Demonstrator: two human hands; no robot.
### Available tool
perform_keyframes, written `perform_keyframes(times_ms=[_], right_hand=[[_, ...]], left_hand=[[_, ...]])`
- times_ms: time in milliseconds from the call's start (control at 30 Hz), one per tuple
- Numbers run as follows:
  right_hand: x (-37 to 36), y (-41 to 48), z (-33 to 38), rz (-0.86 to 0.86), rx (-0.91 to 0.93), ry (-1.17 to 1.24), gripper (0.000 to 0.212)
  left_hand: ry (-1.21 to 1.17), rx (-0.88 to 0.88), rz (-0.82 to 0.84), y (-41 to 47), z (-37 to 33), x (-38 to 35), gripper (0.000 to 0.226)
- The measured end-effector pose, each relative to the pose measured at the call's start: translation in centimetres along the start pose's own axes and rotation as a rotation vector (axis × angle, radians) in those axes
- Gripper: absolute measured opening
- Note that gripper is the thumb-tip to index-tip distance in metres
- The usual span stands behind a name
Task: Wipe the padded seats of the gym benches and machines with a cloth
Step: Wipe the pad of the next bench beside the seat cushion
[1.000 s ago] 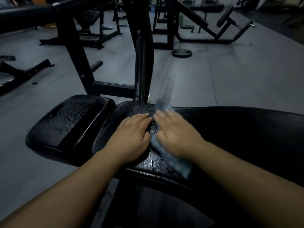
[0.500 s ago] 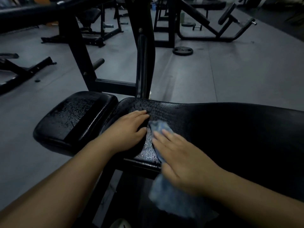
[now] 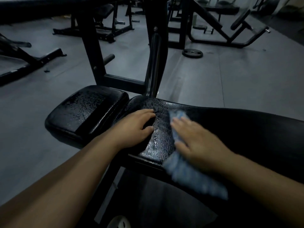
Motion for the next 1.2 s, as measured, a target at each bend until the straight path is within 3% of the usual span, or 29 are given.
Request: perform_keyframes(times_ms=[67, 167, 300, 367, 500, 600, 767, 900, 1000, 1200], right_hand=[[0.2, 4.6, -2.4, -0.037, -0.146, -0.038, 0.073], [-0.9, 9.8, -0.7, -0.034, -0.269, -0.033, 0.072], [-1.0, 5.8, 4.0, -0.027, -0.008, 0.073, 0.068], [-0.5, 2.9, 3.1, -0.005, 0.075, 0.063, 0.072], [0.0, 7.5, -1.0, 0.015, -0.098, 0.003, 0.065], [-0.5, 10.7, 1.2, -0.053, -0.201, 0.003, 0.056], [-0.8, 3.1, 5.4, 0.049, 0.152, 0.044, 0.092], [0.0, 6.6, 0.3, -0.005, -0.028, 0.05, 0.079], [-0.2, 10.5, 2.1, -0.054, -0.15, 0.065, 0.075], [-0.8, 0.2, 7.4, 0.029, 0.186, 0.087, 0.084]], left_hand=[[0.018, 0.026, -0.011, 0.1, 0.2, 0.1, 0.055], [0.049, 0.06, -0.031, 0.2, 0.3, 0.3, 0.055], [0.054, 0.074, -0.003, 0.0, 1.3, 0.5, 0.057], [0.02, 0.07, 0.001, -0.3, 1.8, 0.6, 0.056], [0.034, 0.057, -0.024, -0.3, 1.7, 0.6, 0.055], [0.073, 0.074, -0.056, -0.6, 2.0, 0.9, 0.054], [0.044, 0.138, -0.102, -1.3, 3.7, 1.7, 0.052], [0.047, 0.142, -0.092, -1.4, 3.6, 1.4, 0.052], [0.053, 0.14, -0.103, -1.3, 3.3, 1.3, 0.051], [0.051, 0.124, -0.107, -1.4, 3.8, 1.0, 0.05]])
Point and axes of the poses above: each hand's wrist, its own y-axis towards the middle knuckle, its own x-axis out of the back of the hand, z = x × y, the point moved 7 cm from there along y, towards the middle knuckle, and after that the axes turned 10 degrees about -x, right-handed, at the moved point
